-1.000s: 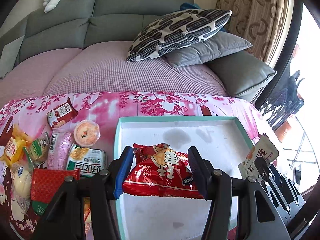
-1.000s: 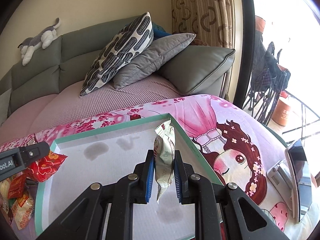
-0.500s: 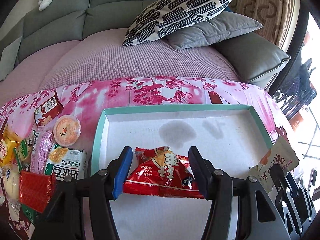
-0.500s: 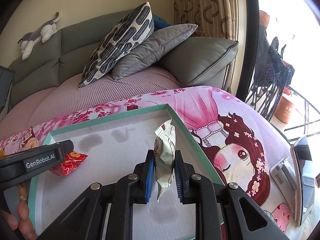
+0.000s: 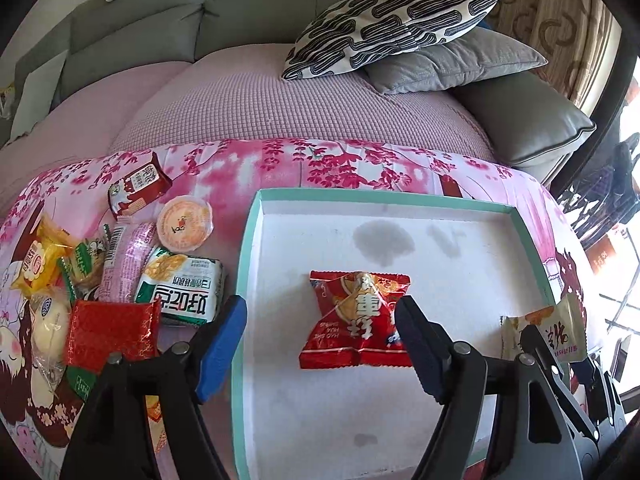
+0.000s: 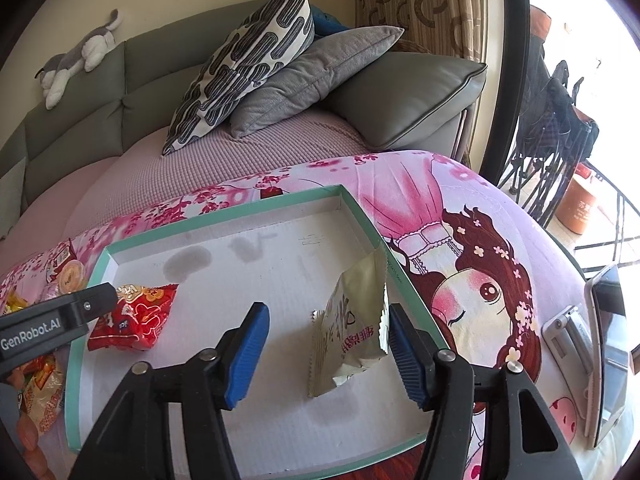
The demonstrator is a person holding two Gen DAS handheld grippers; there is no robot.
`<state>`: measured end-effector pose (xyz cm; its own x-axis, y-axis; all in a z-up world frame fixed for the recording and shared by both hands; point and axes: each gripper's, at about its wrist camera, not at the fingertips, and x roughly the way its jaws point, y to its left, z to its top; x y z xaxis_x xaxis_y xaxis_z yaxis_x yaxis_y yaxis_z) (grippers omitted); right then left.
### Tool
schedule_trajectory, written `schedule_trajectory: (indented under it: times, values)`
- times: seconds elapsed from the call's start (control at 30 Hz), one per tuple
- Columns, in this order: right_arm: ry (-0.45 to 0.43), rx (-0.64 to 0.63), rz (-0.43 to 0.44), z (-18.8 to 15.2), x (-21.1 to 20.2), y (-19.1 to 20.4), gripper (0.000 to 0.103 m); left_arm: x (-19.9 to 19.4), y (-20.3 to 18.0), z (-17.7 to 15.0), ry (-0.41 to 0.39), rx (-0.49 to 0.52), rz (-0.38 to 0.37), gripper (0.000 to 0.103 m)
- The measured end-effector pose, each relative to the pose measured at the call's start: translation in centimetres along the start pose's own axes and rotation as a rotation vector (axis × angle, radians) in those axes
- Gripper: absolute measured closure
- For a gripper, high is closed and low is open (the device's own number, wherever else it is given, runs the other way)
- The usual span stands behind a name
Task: Organize snacks
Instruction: 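Carry both packets over the teal tray and open both tools to drop them inside, then withdraw both open tools from the tray back toward the snack pile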
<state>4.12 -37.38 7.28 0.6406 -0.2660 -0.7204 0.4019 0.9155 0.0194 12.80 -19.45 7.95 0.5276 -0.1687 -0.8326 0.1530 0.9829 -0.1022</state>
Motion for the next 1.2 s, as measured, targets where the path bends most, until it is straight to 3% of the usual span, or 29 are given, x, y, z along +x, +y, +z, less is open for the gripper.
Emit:
schedule_trajectory:
  times: [0.17, 0.23, 0.53, 0.9, 1.0, 1.2]
  values:
    - [0.030, 0.011, 0.006, -0.3, 0.7, -0.2, 0.008, -0.2, 0.9, -0.3, -0.022, -0.015, 0.049, 0.016]
    - [0.033, 0.007, 0.011, -0.4, 0.8, -0.2, 0.000, 0.0, 1.2, -0.4, -0.024, -0.018, 0.068, 0.008]
    - [0.043, 0.010, 0.003, -0.7, 1.4, -0.1, 0.000, 1.0, 1.9, -0.9, -0.023, -0.026, 0.122, 0.001]
    - [0.051, 0.014, 0.021, -0.5, 0.7, -0.3, 0.000, 0.6, 2.0, -1.0, -0.018, -0.034, 0.101, 0.001]
    - [0.053, 0.005, 0.015, -0.4, 0.2, -0.3, 0.000, -0.4, 1.9, -1.1, -0.045, -0.033, 0.083, 0.001]
    - [0.033, 0.018, 0.020, 0.1, -0.9, 0.0, 0.000, -2.6, 2.0, -1.7, -0.111, -0.023, 0.121, 0.001]
